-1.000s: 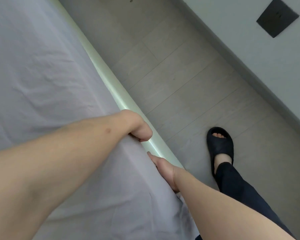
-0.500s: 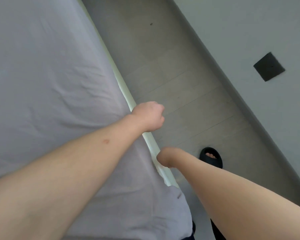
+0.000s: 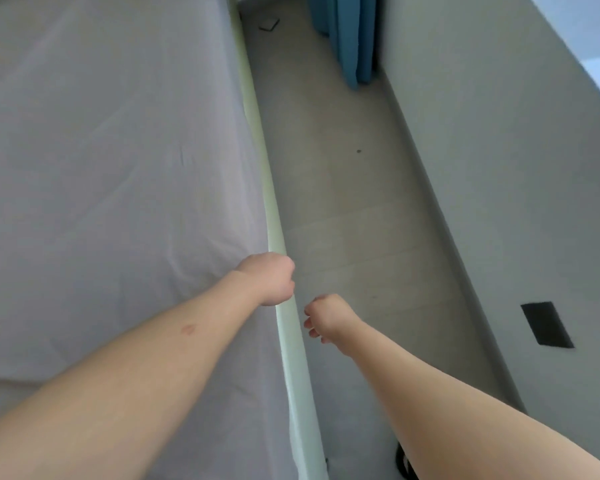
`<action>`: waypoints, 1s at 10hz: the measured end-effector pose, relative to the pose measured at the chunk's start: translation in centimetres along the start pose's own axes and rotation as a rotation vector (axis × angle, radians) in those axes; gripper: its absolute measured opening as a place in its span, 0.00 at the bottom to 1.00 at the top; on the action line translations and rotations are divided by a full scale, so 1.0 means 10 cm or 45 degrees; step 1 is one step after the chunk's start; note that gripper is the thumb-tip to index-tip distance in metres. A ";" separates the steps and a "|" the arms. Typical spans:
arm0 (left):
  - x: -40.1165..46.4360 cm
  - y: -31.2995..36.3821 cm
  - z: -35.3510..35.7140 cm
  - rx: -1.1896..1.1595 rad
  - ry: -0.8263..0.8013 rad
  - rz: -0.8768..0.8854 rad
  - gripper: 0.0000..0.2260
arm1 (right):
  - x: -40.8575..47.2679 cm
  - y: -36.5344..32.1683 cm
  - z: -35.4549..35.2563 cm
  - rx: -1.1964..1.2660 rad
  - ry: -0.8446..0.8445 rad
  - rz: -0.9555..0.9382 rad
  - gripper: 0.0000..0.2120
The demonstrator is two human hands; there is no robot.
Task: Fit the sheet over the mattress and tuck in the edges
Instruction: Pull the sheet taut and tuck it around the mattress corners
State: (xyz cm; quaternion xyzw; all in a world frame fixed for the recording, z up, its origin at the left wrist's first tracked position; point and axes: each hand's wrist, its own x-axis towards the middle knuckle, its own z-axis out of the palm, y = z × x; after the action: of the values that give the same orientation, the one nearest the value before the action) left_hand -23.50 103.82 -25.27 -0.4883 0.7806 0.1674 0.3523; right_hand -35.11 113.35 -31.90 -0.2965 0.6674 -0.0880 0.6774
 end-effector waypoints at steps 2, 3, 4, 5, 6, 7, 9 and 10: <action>0.33 -0.06 -0.68 -0.107 -0.004 -0.068 0.08 | 0.18 -0.47 -0.71 0.033 0.073 0.048 0.06; 0.48 -0.22 -0.91 -0.132 0.036 -0.077 0.08 | 0.32 -0.79 -0.81 0.070 0.080 0.075 0.06; 0.66 -0.51 -1.07 -0.152 0.075 -0.090 0.07 | 0.50 -1.20 -0.76 0.082 0.079 0.075 0.06; 0.91 -0.92 -1.20 -0.167 0.088 -0.096 0.08 | 0.74 -1.67 -0.65 0.038 0.088 0.055 0.07; 1.33 -1.42 -1.48 -0.137 0.171 -0.061 0.11 | 1.22 -2.22 -0.68 0.007 0.106 0.036 0.10; 1.85 -1.91 -1.80 -0.083 0.281 -0.044 0.12 | 1.76 -2.82 -0.78 0.006 0.144 -0.017 0.11; 2.82 -2.44 -2.02 0.026 0.351 0.044 0.13 | 2.74 -3.37 -0.93 0.108 0.155 0.028 0.15; 3.32 -2.60 -2.12 0.135 0.385 0.163 0.12 | 3.16 -3.66 -0.98 0.161 0.171 0.033 0.16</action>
State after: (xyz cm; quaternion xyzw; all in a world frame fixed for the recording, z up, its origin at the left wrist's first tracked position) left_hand -17.97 57.45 -32.05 -0.4379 0.8620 0.0728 0.2447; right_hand -31.38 64.68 -39.17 -0.2377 0.7083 -0.1409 0.6496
